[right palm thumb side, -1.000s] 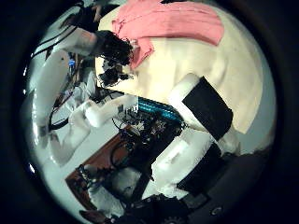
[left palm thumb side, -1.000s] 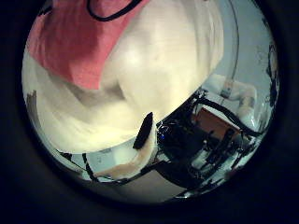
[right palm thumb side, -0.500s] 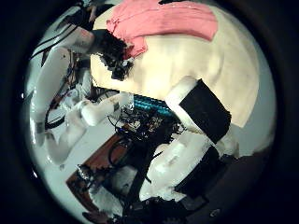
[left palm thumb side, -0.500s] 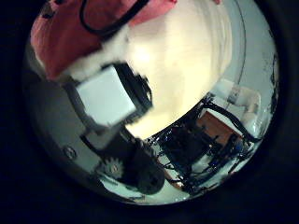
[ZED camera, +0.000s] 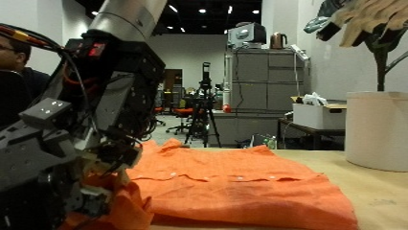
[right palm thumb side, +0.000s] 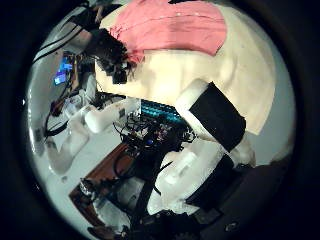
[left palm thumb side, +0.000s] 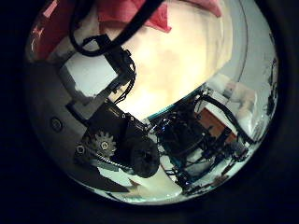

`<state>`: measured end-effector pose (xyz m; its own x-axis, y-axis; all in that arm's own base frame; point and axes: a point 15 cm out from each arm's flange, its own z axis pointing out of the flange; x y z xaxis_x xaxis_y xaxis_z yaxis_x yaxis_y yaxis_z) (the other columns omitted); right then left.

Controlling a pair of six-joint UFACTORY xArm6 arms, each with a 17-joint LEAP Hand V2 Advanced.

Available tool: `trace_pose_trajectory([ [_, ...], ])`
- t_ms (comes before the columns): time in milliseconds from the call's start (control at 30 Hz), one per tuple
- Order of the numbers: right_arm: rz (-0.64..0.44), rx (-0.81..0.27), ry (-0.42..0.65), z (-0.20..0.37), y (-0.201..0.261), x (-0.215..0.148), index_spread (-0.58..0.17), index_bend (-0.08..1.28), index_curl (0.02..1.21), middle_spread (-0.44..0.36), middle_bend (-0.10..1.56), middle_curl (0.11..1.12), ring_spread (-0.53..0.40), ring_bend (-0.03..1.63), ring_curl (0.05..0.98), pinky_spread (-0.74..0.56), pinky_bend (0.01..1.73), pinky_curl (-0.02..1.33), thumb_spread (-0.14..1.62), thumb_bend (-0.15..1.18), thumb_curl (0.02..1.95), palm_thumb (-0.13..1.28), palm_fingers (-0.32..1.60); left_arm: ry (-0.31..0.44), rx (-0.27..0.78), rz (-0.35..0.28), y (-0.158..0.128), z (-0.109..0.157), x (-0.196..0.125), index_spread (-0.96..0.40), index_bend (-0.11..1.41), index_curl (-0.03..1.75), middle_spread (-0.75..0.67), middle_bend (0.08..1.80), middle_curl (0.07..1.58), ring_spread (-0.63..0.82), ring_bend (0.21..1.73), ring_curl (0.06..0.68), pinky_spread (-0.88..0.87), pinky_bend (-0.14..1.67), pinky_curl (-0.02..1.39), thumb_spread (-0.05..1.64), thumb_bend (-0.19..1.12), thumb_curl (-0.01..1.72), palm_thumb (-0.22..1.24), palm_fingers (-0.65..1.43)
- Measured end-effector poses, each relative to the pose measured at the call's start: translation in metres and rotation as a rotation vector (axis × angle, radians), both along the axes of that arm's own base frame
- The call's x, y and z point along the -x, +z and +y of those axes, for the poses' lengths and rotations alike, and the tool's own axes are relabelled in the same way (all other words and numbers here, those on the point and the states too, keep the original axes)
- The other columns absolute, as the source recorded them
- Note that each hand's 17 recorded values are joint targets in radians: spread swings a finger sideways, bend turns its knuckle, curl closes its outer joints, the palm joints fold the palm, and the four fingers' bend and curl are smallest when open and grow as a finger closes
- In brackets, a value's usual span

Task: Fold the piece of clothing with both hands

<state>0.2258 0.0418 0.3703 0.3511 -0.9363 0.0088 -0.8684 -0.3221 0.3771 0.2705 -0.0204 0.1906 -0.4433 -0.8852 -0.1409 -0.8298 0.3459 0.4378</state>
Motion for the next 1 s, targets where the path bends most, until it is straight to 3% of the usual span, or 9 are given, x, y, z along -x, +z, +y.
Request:
trace_pose_trajectory([
  [133, -0.036, -0.005, 0.026, 0.006, -0.029, -0.017, -0.388, 0.15, 0.37, -0.117, 0.28, 0.39, -0.043, 0.40, 0.250, 0.11, 0.22, 0.18, 1.35, -0.02, 0.20, 0.58, 0.52, -0.012, 0.012, 0.005, 0.012, -0.008, 0.004, -0.62, 0.45, 0.77, -0.54, 0.91, 0.93, -0.47, 1.25, 0.532, -0.67, 1.12, 0.58, 0.97, 0.03, 0.63, 0.87, 1.06],
  [233, -0.049, -0.012, 0.048, 0.011, -0.076, -0.025, -0.367, 0.16, 0.36, -0.124, 0.29, 0.40, -0.086, 0.45, 0.264, 0.04, 0.23, 0.18, 1.18, -0.04, 0.22, 0.51, 0.53, -0.009, 0.017, 0.003, 0.021, -0.011, 0.006, -0.65, 0.44, 0.84, -0.55, 0.90, 0.95, -0.48, 1.26, 0.532, -0.67, 1.13, 0.58, 0.97, 0.01, 0.66, 0.87, 1.05],
  [467, -0.070, -0.018, 0.051, 0.013, -0.141, -0.031, -0.319, 0.17, 0.35, -0.155, 0.29, 0.41, -0.134, 0.49, 0.277, -0.01, 0.24, 0.19, 1.03, -0.03, 0.25, 0.47, 0.48, -0.005, 0.019, -0.008, 0.042, -0.011, 0.010, -0.69, 0.37, 0.98, -0.56, 0.90, 1.00, -0.48, 1.27, 0.530, -0.67, 1.15, 0.58, 0.97, -0.01, 0.70, 0.88, 1.04],
  [600, -0.008, -0.001, 0.047, 0.013, -0.160, -0.030, -0.294, 0.17, 0.35, -0.127, 0.29, 0.42, -0.130, 0.48, 0.278, -0.01, 0.25, 0.20, 1.02, -0.02, 0.27, 0.49, 0.45, -0.002, 0.018, -0.014, 0.051, -0.011, 0.010, -0.71, 0.33, 1.06, -0.56, 0.90, 1.02, -0.48, 1.28, 0.528, -0.67, 1.15, 0.58, 0.97, -0.01, 0.72, 0.88, 1.04],
  [767, -0.045, 0.002, 0.048, 0.017, -0.184, -0.052, -0.277, 0.17, 0.35, -0.103, 0.29, 0.43, -0.130, 0.50, 0.281, -0.01, 0.26, 0.21, 1.02, -0.02, 0.29, 0.54, 0.44, -0.004, 0.021, -0.016, 0.059, -0.012, 0.015, -0.73, 0.28, 1.15, -0.57, 0.88, 1.04, -0.48, 1.28, 0.524, -0.67, 1.15, 0.58, 0.97, -0.01, 0.74, 0.88, 1.04],
  [1000, -0.060, 0.095, 0.031, 0.010, -0.216, -0.068, -0.279, 0.18, 0.35, -0.096, 0.30, 0.43, -0.158, 0.54, 0.291, -0.05, 0.27, 0.21, 1.02, 0.00, 0.32, 0.64, 0.49, -0.003, 0.019, -0.015, 0.064, -0.012, 0.019, -0.74, 0.22, 1.25, -0.57, 0.86, 1.06, -0.48, 1.27, 0.521, -0.67, 1.14, 0.57, 0.97, -0.01, 0.77, 0.87, 1.05],
])
